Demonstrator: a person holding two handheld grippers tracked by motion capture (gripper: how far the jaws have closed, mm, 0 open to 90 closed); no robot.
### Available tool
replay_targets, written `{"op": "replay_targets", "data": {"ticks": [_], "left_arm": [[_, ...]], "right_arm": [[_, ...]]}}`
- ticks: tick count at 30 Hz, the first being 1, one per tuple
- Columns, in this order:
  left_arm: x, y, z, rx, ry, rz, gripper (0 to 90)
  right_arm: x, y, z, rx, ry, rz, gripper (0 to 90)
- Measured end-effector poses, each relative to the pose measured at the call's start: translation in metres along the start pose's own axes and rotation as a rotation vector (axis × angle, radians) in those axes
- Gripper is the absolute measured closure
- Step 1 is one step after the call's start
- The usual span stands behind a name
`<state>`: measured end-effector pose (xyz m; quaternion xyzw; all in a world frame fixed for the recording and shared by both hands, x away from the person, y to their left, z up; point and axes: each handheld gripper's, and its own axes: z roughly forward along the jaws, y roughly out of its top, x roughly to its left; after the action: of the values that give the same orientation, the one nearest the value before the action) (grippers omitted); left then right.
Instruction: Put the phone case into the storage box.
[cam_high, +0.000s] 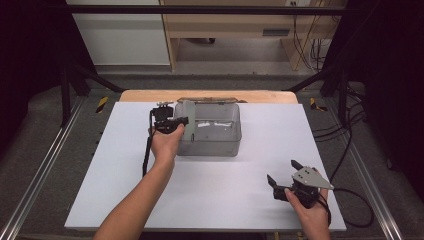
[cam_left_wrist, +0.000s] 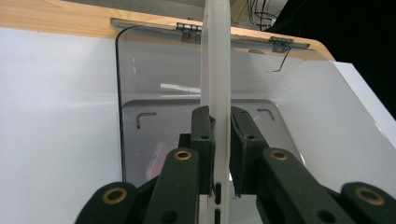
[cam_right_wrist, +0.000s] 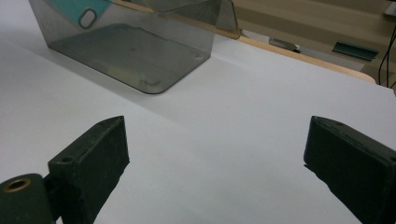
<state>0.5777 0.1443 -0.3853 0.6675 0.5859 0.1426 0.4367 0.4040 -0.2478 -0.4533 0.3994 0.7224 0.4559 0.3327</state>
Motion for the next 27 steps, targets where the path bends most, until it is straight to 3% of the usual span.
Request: {"op": "replay_targets", "data": {"ticks": [5, 13, 27], "left_arm": [[0.000, 0.000, 0.003, 0.003, -0.009, -0.012, 81.1], [0.002, -0.001, 0.010, 0.020, -0.013, -0.024, 81.1], [0.004, -0.003, 0.019, 0.062, -0.002, -0.034, 81.0]], "right_arm": [[-0.001, 0.000, -0.001, -0.025, 0.003, -0.005, 6.9], [-0.002, 0.001, -0.005, -0.141, 0.023, -0.004, 6.8], [-0.001, 0.000, -0.003, -0.136, 0.045, -0.003, 6.0]]}}
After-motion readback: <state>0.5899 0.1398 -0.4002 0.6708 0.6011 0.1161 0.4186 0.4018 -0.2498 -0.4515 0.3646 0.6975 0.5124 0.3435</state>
